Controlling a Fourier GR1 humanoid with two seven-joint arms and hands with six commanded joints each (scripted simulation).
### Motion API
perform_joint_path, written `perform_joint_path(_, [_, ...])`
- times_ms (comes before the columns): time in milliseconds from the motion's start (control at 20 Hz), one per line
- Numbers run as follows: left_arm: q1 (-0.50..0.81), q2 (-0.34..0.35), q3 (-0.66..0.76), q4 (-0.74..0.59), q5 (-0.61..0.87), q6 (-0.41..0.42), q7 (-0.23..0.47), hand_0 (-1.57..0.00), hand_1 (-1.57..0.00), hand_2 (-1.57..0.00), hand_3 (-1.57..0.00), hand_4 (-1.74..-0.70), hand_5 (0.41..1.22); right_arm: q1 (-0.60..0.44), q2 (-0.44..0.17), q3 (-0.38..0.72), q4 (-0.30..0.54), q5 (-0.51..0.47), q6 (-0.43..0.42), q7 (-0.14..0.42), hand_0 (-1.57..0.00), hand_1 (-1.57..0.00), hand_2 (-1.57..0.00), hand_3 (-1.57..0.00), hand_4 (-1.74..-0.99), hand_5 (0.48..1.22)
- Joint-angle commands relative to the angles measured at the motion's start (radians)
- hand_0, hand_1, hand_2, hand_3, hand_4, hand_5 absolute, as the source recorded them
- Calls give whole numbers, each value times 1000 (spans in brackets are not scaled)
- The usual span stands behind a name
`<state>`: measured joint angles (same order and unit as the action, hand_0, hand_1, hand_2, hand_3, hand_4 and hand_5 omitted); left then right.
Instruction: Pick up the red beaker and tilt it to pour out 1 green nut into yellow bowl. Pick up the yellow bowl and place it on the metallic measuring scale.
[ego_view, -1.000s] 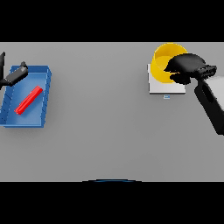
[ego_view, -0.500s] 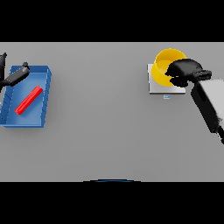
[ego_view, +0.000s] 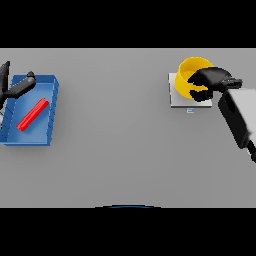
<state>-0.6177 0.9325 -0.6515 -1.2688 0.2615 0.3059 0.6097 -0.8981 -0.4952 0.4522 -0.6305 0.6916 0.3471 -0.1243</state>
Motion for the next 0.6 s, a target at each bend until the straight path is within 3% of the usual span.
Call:
perform_joint_path(0, [-7,-7,-1,10,-4,-2,-7,1,1,1,1,-809,742,-1,-1,3,10,1,7,-12,-624,-554,-694,-670,-1444,887])
perform_joint_path(200, [-18,-18,3,47,-7,-10,-32,1,1,1,1,-810,739,-16,0,10,42,8,11,-54,-255,-226,-390,-541,-1385,780])
perform_joint_path(350, [-14,-20,-1,38,-10,-5,-27,1,1,1,1,-809,736,-24,-5,22,49,18,18,-80,-130,-115,-244,-442,-1346,746])
perform_joint_path(550, [-3,-1,5,10,3,-6,-19,1,1,1,1,-821,734,-44,14,31,91,34,19,-70,-53,-47,-115,-348,-1308,733])
